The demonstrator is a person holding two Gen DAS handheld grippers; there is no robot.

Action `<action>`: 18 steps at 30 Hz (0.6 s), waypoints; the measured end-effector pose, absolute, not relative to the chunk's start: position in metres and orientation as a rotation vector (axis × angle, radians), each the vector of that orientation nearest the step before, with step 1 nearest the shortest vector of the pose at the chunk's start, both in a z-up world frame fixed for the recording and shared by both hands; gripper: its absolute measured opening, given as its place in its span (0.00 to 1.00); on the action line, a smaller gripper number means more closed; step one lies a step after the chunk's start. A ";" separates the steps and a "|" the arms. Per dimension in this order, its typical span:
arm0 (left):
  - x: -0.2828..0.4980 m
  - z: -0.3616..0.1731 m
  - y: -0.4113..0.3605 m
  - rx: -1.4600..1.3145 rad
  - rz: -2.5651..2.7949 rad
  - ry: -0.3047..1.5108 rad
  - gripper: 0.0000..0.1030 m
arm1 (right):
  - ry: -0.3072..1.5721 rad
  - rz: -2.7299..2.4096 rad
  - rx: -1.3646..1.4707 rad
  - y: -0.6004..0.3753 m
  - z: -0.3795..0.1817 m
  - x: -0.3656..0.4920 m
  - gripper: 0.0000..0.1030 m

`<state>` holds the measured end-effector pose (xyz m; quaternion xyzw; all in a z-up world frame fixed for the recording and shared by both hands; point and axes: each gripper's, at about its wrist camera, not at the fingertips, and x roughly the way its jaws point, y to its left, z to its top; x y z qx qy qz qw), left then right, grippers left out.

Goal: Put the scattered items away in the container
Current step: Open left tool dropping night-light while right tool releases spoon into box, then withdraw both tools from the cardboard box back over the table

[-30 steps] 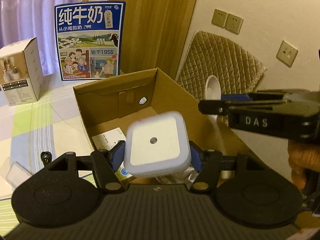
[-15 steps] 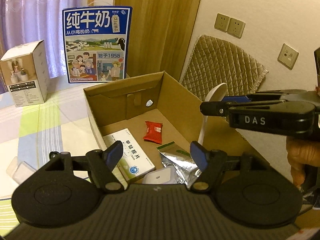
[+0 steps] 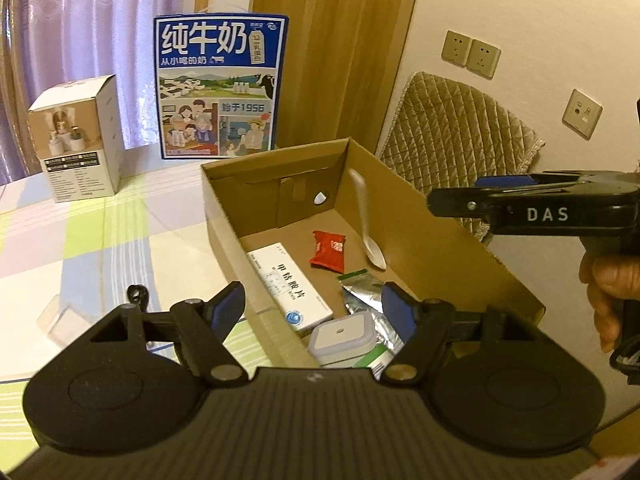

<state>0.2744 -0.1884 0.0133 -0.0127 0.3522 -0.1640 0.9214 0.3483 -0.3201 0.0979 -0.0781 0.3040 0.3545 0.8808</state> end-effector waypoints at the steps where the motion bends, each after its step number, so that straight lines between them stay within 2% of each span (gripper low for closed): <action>1: 0.272 0.015 -0.186 -0.027 -0.334 0.722 0.70 | 0.637 0.738 -0.163 -0.321 0.098 0.347 0.68; 18: 0.216 0.041 -0.153 -0.015 -0.276 0.700 0.72 | 0.650 0.757 -0.168 -0.328 0.117 0.295 0.73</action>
